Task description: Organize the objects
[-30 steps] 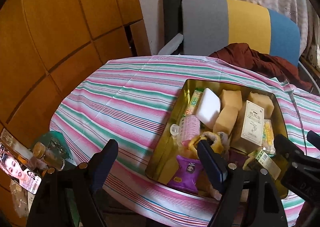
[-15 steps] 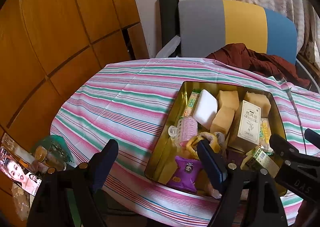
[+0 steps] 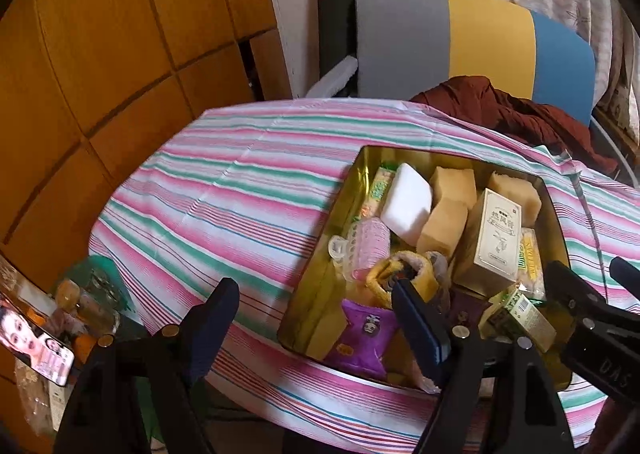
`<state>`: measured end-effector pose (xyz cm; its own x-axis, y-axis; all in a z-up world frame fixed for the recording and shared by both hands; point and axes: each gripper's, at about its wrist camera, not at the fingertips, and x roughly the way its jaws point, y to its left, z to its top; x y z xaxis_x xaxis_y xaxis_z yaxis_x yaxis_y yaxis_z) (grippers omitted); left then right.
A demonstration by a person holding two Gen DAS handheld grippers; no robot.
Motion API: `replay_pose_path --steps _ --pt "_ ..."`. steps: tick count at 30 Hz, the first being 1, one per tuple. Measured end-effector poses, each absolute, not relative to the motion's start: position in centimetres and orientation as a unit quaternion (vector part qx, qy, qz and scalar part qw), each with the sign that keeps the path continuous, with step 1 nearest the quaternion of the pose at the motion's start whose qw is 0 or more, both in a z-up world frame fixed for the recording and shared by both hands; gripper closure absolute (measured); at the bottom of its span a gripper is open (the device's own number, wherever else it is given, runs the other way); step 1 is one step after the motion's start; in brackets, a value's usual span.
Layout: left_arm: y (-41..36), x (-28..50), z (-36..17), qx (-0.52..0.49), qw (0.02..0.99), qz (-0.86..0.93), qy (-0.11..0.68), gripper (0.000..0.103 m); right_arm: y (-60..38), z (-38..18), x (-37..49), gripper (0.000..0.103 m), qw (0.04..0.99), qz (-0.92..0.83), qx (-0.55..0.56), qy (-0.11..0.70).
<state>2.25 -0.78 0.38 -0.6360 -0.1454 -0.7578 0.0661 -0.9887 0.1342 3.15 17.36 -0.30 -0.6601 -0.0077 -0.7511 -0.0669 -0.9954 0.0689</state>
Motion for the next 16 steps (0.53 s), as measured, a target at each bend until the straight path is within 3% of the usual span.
replay_pose_path --steps 16 --pt "-0.88 2.06 0.11 0.421 0.070 -0.903 -0.048 0.040 17.44 -0.44 3.18 0.000 0.017 0.910 -0.412 0.043"
